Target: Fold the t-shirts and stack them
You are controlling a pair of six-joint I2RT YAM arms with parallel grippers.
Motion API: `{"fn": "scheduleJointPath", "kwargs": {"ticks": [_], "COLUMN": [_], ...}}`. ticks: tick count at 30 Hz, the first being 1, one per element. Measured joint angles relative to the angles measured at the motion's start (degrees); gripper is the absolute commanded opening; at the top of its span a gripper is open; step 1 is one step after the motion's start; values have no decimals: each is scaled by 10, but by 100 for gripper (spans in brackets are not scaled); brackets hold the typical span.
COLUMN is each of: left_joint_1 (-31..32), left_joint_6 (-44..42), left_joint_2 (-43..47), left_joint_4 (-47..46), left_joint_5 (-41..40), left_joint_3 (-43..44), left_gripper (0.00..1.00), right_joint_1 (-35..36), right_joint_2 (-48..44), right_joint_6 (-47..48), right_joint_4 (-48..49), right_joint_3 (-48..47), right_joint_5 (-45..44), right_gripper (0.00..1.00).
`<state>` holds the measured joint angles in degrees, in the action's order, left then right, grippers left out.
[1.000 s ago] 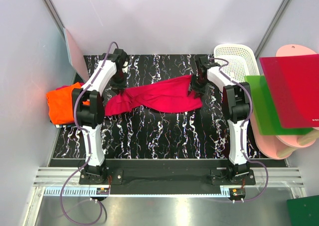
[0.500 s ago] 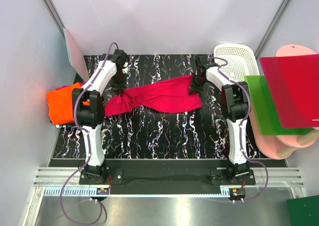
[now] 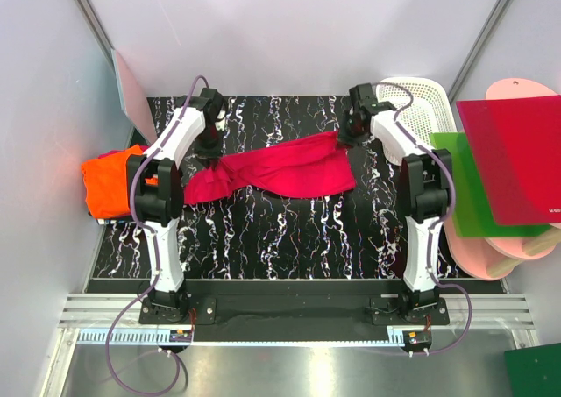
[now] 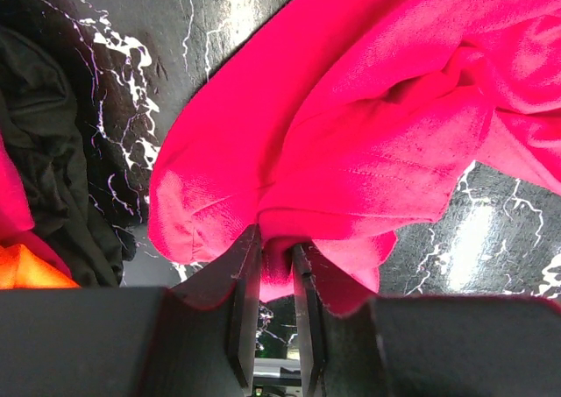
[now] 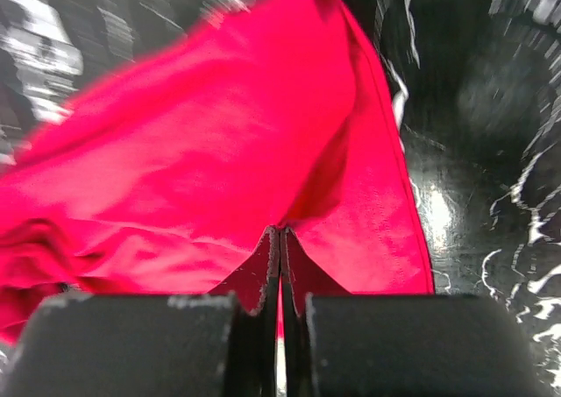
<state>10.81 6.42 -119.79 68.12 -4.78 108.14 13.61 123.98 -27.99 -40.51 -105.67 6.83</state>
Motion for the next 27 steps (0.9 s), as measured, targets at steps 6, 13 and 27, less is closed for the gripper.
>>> {"fn": "scheduleJointPath", "kwargs": {"ticks": [6, 13, 27], "left_joint_1": [0, 0, 0], "left_joint_6": [-1, 9, 19], "left_joint_2": [8, 36, -11], "left_joint_4": [-3, -5, -22], "left_joint_5": [-2, -31, -29], "left_joint_3": [-9, -29, 38], "left_gripper": [99, 99, 0], "right_joint_1": [0, 0, 0], "right_joint_2": [-72, -75, -74], "right_joint_6": [1, 1, 11], "right_joint_4": [45, 59, 60], "right_joint_3": [-3, -12, -12], "right_joint_5": [-31, -34, -32], "right_gripper": [0, 0, 0]}}
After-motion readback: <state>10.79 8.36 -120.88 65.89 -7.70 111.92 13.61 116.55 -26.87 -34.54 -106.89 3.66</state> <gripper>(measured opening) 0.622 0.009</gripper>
